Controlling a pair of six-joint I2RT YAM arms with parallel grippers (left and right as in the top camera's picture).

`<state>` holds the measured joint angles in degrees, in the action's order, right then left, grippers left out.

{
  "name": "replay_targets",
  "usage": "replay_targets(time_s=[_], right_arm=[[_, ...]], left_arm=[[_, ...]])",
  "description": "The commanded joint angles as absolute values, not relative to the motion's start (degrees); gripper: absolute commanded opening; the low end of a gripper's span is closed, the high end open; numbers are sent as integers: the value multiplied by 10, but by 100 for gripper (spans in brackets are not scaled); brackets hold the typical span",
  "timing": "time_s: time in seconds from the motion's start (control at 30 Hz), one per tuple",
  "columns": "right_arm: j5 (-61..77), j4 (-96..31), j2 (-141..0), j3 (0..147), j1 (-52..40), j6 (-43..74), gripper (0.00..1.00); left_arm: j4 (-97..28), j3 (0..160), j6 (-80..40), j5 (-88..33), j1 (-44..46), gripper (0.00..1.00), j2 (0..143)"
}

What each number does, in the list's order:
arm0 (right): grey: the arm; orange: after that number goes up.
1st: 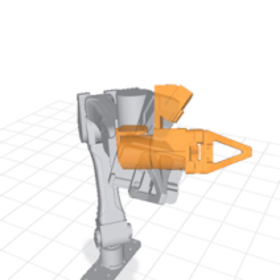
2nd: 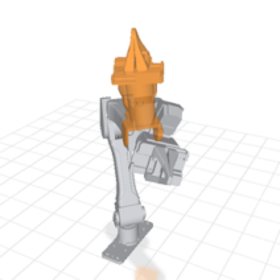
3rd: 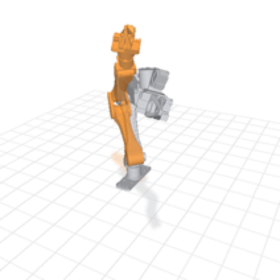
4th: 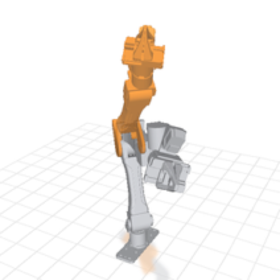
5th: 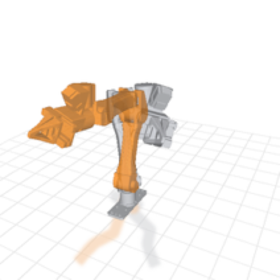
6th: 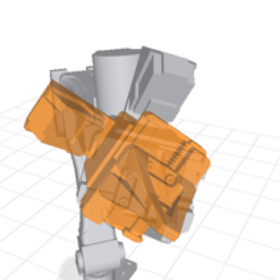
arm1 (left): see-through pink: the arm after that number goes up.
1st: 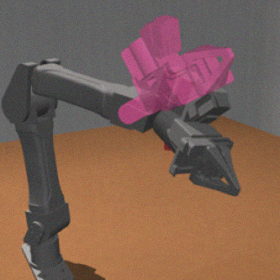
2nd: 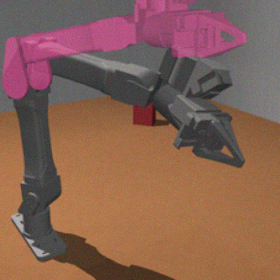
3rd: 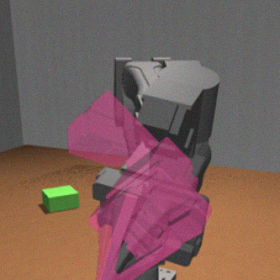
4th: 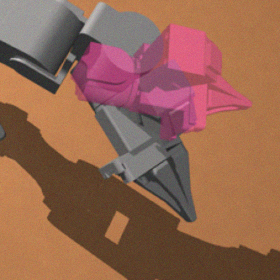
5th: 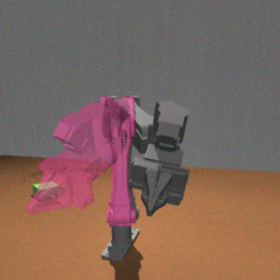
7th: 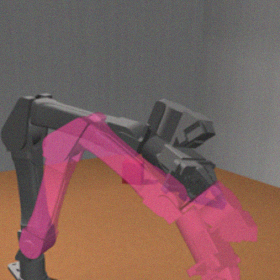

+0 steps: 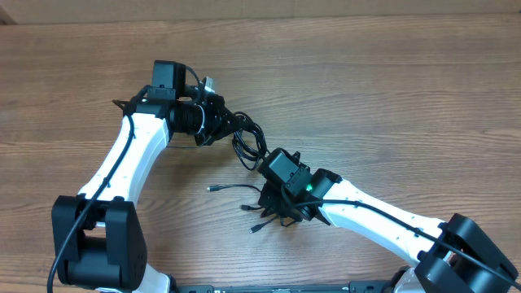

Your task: Untangle cables

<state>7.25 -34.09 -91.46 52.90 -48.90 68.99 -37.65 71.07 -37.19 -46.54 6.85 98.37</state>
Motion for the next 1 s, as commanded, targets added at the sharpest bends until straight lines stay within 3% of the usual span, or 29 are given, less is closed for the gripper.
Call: replay_targets(time_s=[0.0,0.5,0.8,0.97], right_arm=[[68,-340,-917,525,-492,684,4],[98,-495,-795,625,-457,482,4],[228,-509,-786,654,-337,385,4],[235,-480,-786,654,-253,385,4]], left_arm=[[-375,713,-363,-486,67,4,981],[-426,713,-97,-487,75,4,981],[-449,713,93,-586,107,4,981],[-458,713,96,-586,109,4,981]])
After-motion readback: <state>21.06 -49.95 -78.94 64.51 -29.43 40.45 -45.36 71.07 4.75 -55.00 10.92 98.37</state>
